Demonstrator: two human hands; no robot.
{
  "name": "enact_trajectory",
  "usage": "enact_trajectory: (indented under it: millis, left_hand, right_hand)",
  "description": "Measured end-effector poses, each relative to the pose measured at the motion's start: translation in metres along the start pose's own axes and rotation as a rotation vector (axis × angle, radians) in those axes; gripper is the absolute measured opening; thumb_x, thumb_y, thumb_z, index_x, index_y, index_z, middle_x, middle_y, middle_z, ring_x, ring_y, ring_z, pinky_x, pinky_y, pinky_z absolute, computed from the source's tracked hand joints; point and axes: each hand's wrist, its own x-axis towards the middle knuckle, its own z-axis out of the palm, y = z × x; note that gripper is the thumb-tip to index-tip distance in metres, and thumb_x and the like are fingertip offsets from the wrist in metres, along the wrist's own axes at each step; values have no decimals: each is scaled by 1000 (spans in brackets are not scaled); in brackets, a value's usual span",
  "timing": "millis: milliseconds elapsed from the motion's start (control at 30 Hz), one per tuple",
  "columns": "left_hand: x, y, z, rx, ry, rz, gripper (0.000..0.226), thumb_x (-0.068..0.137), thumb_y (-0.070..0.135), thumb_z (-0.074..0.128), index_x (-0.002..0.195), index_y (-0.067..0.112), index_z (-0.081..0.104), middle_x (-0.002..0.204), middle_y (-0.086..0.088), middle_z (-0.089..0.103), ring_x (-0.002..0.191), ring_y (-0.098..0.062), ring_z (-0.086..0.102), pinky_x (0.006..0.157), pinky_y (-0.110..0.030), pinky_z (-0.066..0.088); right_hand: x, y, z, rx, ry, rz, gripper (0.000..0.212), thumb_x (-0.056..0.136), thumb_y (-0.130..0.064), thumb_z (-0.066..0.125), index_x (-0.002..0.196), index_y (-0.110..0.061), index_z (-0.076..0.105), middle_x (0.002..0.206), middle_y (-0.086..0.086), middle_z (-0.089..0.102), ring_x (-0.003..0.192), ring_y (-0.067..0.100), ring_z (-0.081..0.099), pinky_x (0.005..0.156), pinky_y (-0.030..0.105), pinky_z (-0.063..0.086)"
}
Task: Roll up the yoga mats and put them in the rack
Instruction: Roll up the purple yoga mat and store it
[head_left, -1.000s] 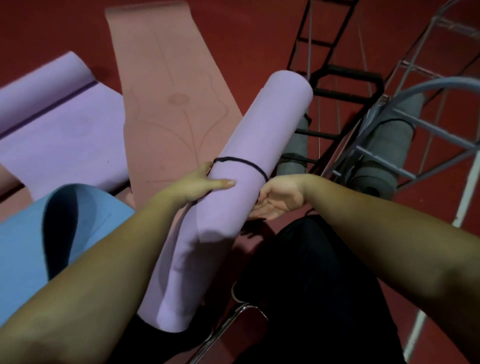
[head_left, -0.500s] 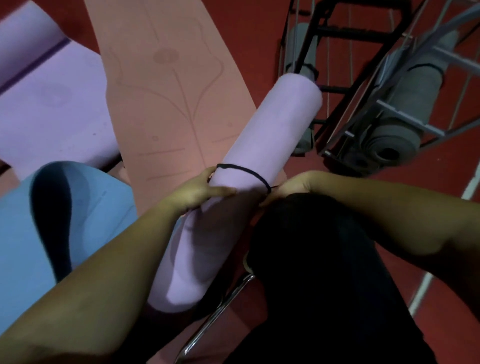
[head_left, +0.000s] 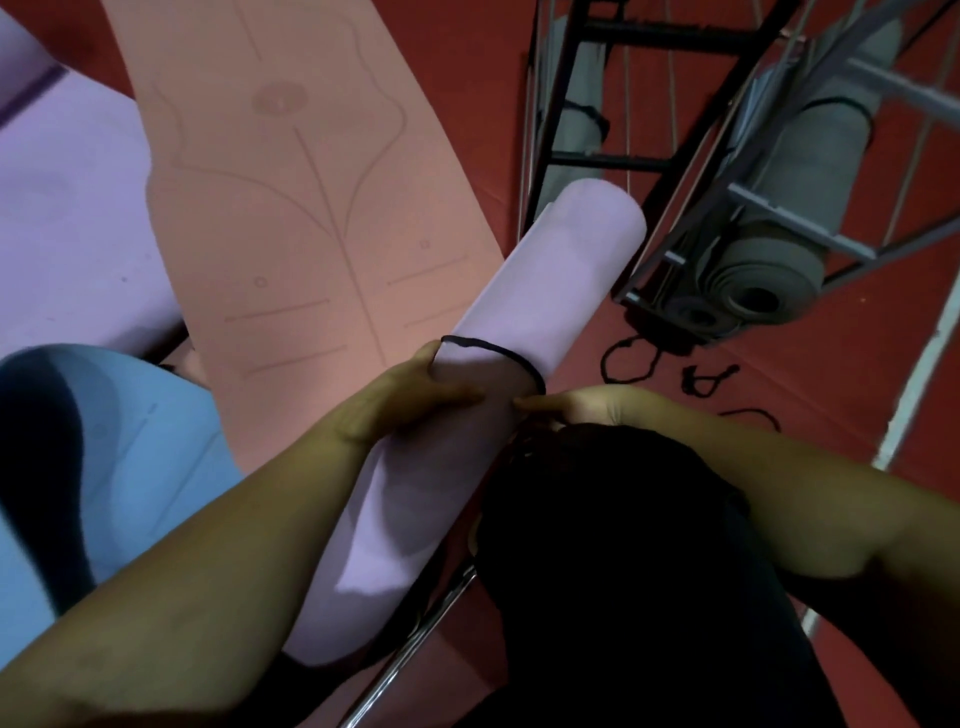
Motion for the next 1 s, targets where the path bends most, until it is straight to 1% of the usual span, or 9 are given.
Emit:
enact_trajectory:
  millis: [100, 167, 267, 333, 500, 567, 667, 833, 1000]
  left_hand:
    - [10, 12, 11, -9, 41, 0, 88, 68, 54, 84, 144, 41, 41, 134, 15, 58, 119, -10, 55, 104, -34, 44]
    - [13, 18, 17, -13, 66, 6, 86, 72, 50, 84, 145, 38, 41, 132, 16, 58, 117, -8, 56, 96, -25, 44]
    - [20, 23, 27, 31, 84, -11, 83, 76, 44, 83, 146, 34, 38, 127, 13, 56, 113, -9, 56, 84, -20, 42]
    - [25, 22, 34, 58, 107, -34, 86, 75, 44, 84, 146, 31, 37, 129, 11, 55, 115, -11, 55, 85, -21, 40]
    - [38, 26, 51, 151, 212, -79, 119, 44, 78, 71, 147, 31, 35, 138, -4, 56, 123, -26, 55, 96, -41, 49]
    - [41, 32, 56, 206, 243, -84, 124, 40, 82, 63, 149, 31, 31, 136, -9, 56, 122, -31, 54, 95, -44, 50]
    - [46, 42, 59, 283, 256, -72, 128, 46, 81, 59, 155, 25, 22, 138, -14, 52, 125, -35, 49, 97, -45, 47]
    - [58, 55, 55, 198, 271, 87, 113, 54, 76, 63, 152, 26, 33, 144, -4, 52, 129, -28, 51, 101, -46, 47]
    - [72, 79, 44, 90, 192, 120, 106, 64, 69, 63, 155, 31, 26, 154, 4, 40, 138, -19, 42, 112, -43, 38]
  right_hand:
    - [15, 19, -14, 250, -87, 20, 62, 88, -55, 63, 135, -14, 58, 137, 9, 59, 129, 28, 54, 109, 41, 42]
    - [22, 23, -20, 441, -184, 55, 58, 78, -42, 74, 124, -8, 65, 125, 12, 66, 116, 29, 63, 97, 41, 51]
    - [31, 28, -29, 523, -218, 59, 35, 86, -37, 61, 101, -7, 70, 92, 9, 75, 78, 22, 74, 63, 30, 59]
    - [35, 35, -29, 595, -171, 42, 33, 97, -33, 53, 93, -7, 72, 84, 9, 75, 70, 20, 73, 58, 28, 58]
    - [51, 53, -30, 703, -126, -70, 31, 96, -32, 53, 103, -5, 67, 89, 11, 74, 76, 23, 72, 75, 32, 58]
    - [59, 58, -31, 725, -82, -120, 59, 77, -42, 75, 118, -1, 64, 107, 18, 68, 94, 31, 65, 96, 40, 47]
    - [68, 65, -31, 815, -33, -201, 102, 44, -52, 93, 128, -3, 61, 117, 21, 64, 106, 35, 60, 99, 45, 46]
    - [78, 64, -37, 1099, 174, -299, 60, 85, -46, 67, 130, -7, 63, 132, 23, 59, 122, 44, 55, 108, 62, 36]
    - [79, 42, -53, 1241, 168, -371, 81, 72, -66, 72, 132, -12, 63, 137, 19, 57, 127, 40, 53, 109, 60, 35]
